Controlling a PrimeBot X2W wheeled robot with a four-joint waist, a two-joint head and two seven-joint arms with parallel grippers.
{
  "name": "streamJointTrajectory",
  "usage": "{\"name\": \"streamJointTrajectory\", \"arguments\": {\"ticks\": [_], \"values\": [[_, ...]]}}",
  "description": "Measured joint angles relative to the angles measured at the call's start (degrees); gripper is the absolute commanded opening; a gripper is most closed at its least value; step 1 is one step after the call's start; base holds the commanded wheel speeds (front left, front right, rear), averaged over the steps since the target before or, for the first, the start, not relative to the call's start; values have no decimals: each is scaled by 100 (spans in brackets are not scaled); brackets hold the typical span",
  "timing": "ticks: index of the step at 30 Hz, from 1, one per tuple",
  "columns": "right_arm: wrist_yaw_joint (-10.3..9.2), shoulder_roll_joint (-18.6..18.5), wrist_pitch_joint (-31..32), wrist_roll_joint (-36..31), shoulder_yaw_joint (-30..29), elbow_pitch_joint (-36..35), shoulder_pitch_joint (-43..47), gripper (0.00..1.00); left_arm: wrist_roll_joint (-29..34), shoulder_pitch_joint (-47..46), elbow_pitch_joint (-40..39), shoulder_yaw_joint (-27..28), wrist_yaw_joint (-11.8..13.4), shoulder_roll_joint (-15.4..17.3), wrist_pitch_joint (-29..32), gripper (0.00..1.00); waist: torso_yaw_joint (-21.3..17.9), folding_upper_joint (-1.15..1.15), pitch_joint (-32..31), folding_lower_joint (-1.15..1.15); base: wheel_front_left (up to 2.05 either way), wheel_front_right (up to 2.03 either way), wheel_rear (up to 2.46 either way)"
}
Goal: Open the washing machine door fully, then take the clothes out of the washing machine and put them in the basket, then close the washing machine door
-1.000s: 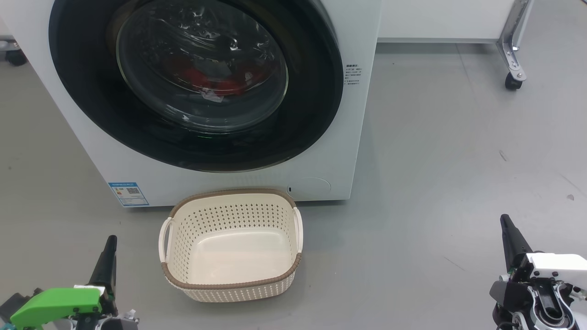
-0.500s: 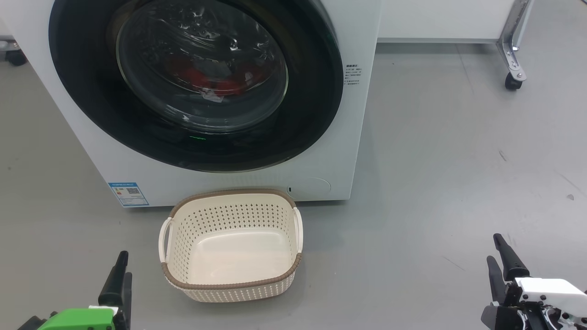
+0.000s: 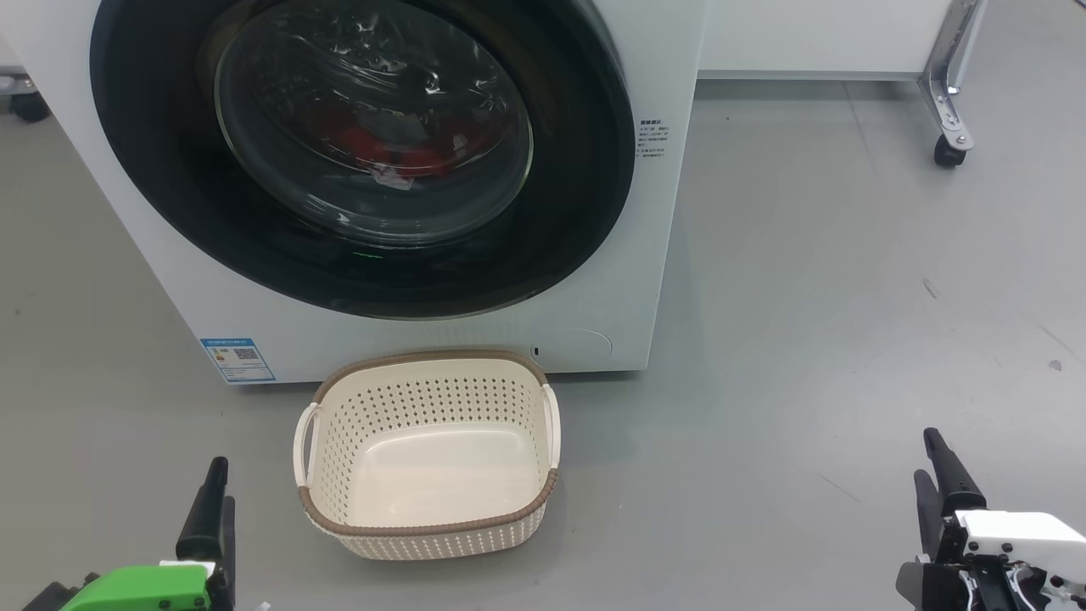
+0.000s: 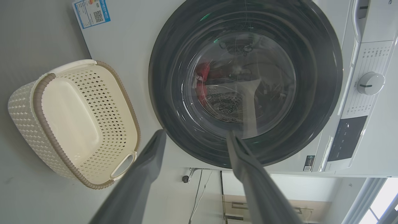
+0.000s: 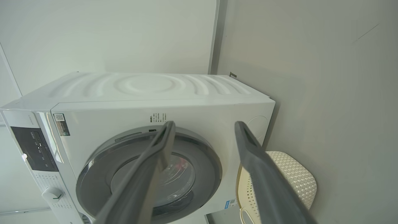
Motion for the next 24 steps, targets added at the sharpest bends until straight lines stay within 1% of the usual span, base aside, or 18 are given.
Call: {"name": "streamJointTrajectory", "arguments": {"ticks": [6, 12, 16, 24], "values": [[0, -67, -110, -220, 52, -15, -36, 100, 84, -53, -38, -18, 0, 2, -129, 100, 1, 0, -5, 0, 0, 0, 0], [0, -210, -234, -635, 169, -60, -68, 100, 455, -113, -121, -74, 0, 64, -277, 100, 3, 0, -6, 0, 0, 0, 0], [0, -314, -328, -987, 272, -85, -117, 100, 840, -147, -163, -163, 0, 175, -363, 100, 6, 0, -8, 0, 0, 0, 0], [-19, -584, -487, -1930, 511, -129, -212, 100, 1866, -260, -226, -385, 27, 442, -492, 100, 12, 0, -11, 0, 0, 0, 0]]}}
